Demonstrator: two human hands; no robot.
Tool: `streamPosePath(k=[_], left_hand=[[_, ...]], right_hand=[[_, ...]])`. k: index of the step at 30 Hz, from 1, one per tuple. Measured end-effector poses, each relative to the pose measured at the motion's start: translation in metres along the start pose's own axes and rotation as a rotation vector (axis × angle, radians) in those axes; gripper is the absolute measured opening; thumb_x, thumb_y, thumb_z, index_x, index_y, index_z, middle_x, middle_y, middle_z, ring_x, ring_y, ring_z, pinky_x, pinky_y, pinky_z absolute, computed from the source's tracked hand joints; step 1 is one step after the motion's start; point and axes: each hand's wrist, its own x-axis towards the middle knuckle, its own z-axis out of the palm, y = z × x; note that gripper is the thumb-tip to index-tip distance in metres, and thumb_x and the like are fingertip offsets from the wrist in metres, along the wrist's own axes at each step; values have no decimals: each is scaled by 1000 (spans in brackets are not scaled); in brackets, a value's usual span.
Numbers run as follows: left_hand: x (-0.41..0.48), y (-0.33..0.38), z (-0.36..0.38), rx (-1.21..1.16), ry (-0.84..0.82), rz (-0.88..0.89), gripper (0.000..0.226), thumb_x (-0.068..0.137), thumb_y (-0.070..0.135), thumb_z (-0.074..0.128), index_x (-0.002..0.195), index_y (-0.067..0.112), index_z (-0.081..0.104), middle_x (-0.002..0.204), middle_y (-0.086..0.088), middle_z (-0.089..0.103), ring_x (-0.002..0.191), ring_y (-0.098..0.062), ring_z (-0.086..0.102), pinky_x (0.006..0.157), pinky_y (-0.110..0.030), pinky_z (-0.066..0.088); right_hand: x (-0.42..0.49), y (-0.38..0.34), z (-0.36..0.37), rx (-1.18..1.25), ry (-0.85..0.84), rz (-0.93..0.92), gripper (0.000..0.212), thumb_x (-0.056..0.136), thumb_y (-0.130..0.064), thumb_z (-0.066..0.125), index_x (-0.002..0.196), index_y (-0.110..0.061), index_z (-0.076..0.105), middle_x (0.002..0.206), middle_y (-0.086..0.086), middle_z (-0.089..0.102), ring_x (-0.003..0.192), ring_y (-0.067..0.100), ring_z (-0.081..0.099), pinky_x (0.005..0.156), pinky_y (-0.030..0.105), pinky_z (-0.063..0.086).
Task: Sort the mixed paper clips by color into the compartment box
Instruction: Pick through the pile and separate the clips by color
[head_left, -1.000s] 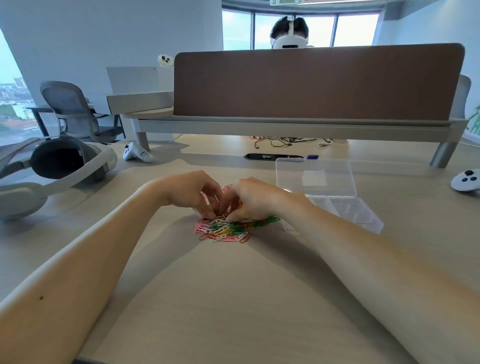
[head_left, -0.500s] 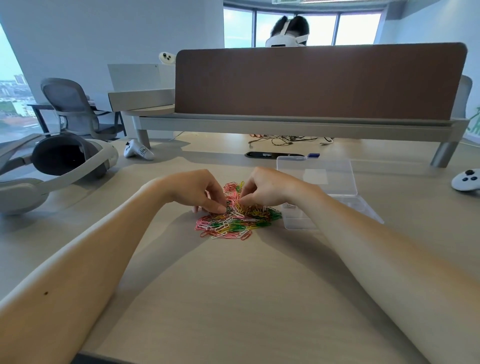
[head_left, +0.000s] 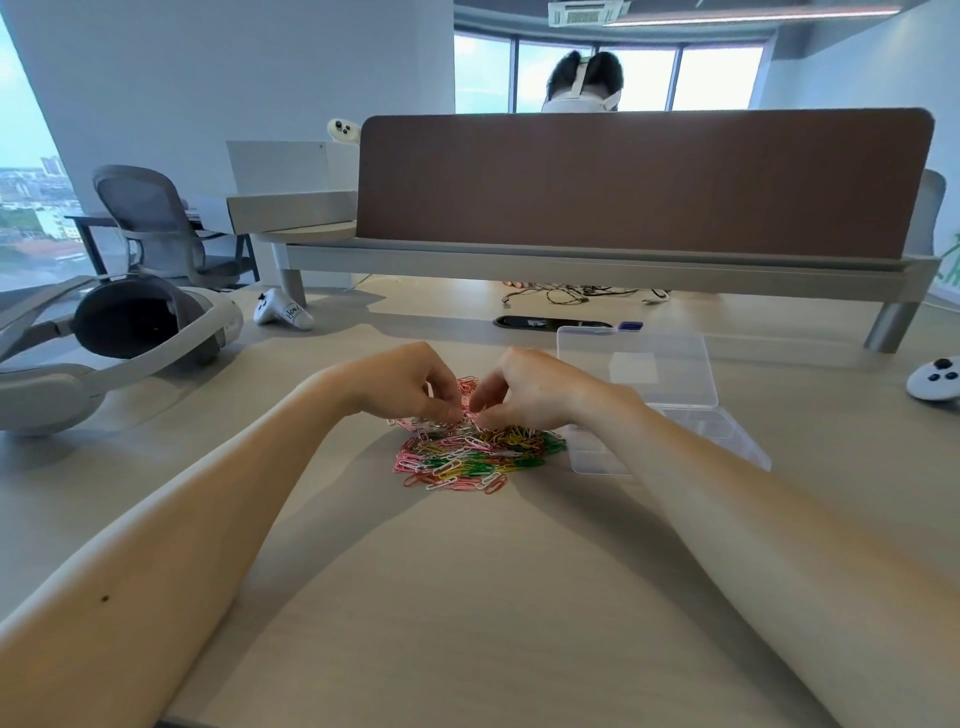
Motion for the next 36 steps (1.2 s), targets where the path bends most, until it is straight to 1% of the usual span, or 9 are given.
streamPosePath(k=[4, 8, 11, 14, 21, 27, 31, 33, 36], left_hand=[[-1, 1, 0, -41, 30, 31, 11, 87, 21, 68, 93, 15, 76, 80, 6, 69, 62, 4, 55, 59, -7, 41], [2, 1, 2, -40, 85, 49, 8, 86, 24, 69, 88, 17, 74, 75, 11, 66, 62, 7, 56, 60, -5, 42], [5, -4, 7, 20, 57, 27, 11, 82, 31, 73, 87, 21, 75, 78, 14, 68, 68, 1, 60, 66, -11, 45], [6, -4, 10, 72, -24, 17, 14, 82, 29, 73, 94, 22, 76, 83, 13, 70, 74, -2, 61, 70, -13, 46], [5, -2, 9, 122, -82, -8, 11, 86, 26, 69, 95, 22, 75, 89, 10, 70, 81, -9, 62, 69, -15, 44], [2, -4, 2, 77, -12, -16, 8, 87, 21, 68, 92, 19, 74, 79, 14, 67, 72, -2, 61, 70, -14, 47], [2, -13, -4, 106, 64, -57, 9, 85, 20, 70, 92, 17, 74, 85, 7, 71, 75, -6, 63, 74, -20, 52], [2, -19, -4, 122, 71, -84, 9, 84, 20, 72, 92, 17, 75, 84, 7, 71, 75, -8, 64, 77, -24, 54], [2, -21, -2, 96, 45, -102, 8, 82, 17, 73, 90, 17, 74, 78, 10, 70, 70, -5, 64, 73, -20, 53]], right_hand=[[1, -3, 2, 20, 24, -25, 24, 90, -24, 67, 112, -19, 73, 107, -2, 71, 89, 11, 60, 77, 23, 47], [4, 0, 2, 38, 74, 3, 20, 90, -20, 66, 108, -15, 75, 92, -3, 71, 79, 10, 61, 64, 19, 43], [4, 4, 3, 18, 95, 36, 21, 90, -22, 67, 108, -13, 75, 102, 3, 73, 84, 13, 63, 70, 24, 45], [4, 3, 7, -6, 93, 31, 20, 90, -24, 68, 104, -12, 76, 100, 3, 73, 81, 13, 60, 67, 23, 42], [6, -1, 16, -96, 114, 74, 18, 86, -26, 72, 97, -13, 78, 92, 5, 72, 81, 19, 64, 73, 34, 56], [5, -2, 15, -82, 92, 84, 21, 86, -29, 72, 99, -14, 77, 93, 3, 72, 83, 17, 64, 75, 33, 55], [5, -4, 17, -75, 85, 76, 21, 86, -29, 72, 100, -14, 76, 94, 2, 72, 83, 15, 63, 77, 33, 55], [6, -4, 18, -80, 92, 67, 20, 87, -28, 72, 100, -14, 76, 95, 2, 72, 82, 15, 63, 74, 31, 53], [5, -4, 20, -90, 97, 60, 18, 87, -27, 71, 98, -14, 76, 95, 2, 71, 83, 16, 61, 71, 29, 49]])
